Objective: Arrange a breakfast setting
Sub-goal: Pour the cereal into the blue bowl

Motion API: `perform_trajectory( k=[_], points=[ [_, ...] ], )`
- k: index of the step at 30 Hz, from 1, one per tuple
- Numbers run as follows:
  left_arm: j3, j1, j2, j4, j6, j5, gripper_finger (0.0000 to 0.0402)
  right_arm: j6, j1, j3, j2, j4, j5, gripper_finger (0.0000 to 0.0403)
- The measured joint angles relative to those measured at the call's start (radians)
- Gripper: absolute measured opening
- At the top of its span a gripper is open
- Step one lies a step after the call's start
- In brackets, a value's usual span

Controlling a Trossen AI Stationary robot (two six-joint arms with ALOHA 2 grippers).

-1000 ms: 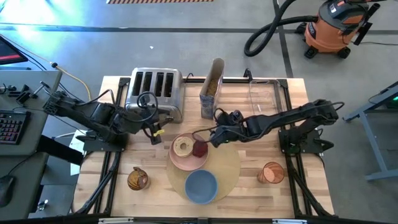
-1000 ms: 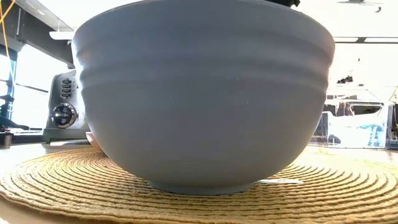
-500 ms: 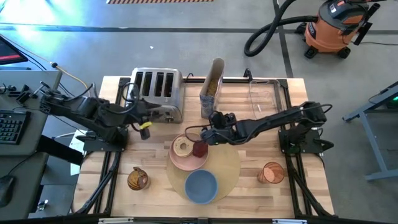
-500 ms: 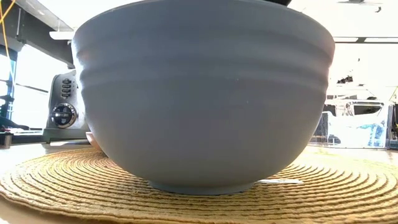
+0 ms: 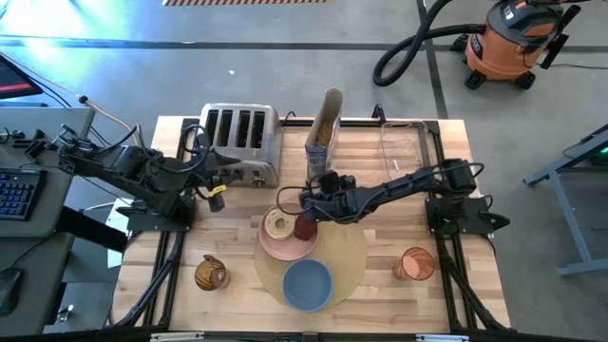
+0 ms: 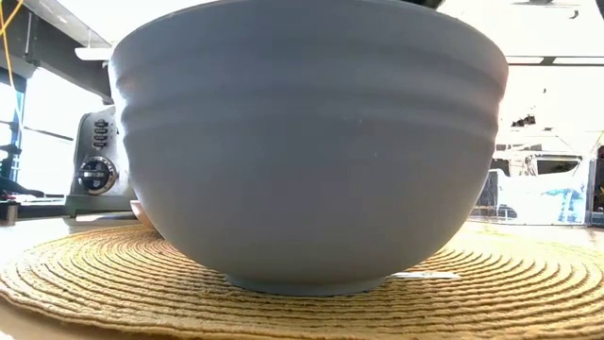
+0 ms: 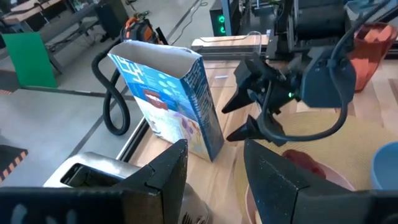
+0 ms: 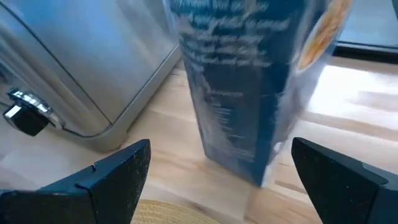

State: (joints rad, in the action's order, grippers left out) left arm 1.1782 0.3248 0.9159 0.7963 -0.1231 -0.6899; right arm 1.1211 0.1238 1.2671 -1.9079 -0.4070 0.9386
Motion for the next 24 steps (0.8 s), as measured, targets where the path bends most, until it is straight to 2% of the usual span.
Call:
perform_trajectory(
  k=[8,15,24],
  points=[
    [0.0,0.0,0.0,0.001,-0.004,0.0,0.0149,-0.001,-0.03,0.0,-0.045,0.07,0.03,0.0371],
    [0.0,0.0,0.0,0.001,-0.005,0.005,0.0149,0.005,-0.058,0.0,-0.046,0.078,0.023,0.0371],
    [0.0,0.0,0.0,0.009,0.002,0.006,0.0149,0.064,-0.086,0.001,-0.118,0.098,-0.006,0.0371]
  ],
)
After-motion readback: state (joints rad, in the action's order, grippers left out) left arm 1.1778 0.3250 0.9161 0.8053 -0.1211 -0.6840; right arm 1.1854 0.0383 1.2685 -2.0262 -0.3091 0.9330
